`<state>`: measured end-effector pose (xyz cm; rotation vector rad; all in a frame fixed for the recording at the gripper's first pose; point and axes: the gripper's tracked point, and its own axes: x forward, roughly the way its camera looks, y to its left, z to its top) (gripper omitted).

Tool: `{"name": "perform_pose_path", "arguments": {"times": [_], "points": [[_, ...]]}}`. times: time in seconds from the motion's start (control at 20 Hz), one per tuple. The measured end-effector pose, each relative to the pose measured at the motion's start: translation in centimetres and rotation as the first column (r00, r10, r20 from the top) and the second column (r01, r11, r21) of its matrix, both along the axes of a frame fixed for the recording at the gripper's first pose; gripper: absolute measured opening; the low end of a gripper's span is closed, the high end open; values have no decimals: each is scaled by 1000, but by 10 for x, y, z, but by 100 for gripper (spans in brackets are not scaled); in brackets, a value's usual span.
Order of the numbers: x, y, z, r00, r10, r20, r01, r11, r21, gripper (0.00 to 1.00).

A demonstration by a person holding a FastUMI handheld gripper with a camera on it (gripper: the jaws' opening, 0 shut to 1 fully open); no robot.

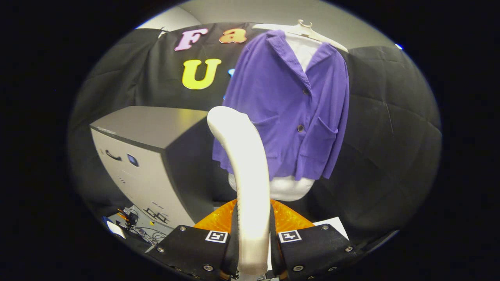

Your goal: Iron the clothes twice with a garment steamer, once on the left side and once on the right side.

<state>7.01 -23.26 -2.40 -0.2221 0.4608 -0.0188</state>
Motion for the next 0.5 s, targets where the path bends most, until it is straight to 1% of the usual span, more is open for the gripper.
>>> {"name": "perform_pose_path", "arguments": {"times": [0.15, 0.2, 0.35, 0.5], "points": [[-15, 32, 43, 995, 56, 84, -55, 998, -13, 33], [-17, 40, 56, 991, 62, 115, -61, 998, -12, 33], [-17, 64, 90, 980, 62, 190, -60, 998, -19, 33], [-11, 86, 124, 967, 29, 253, -30, 1000, -2, 33]]}}
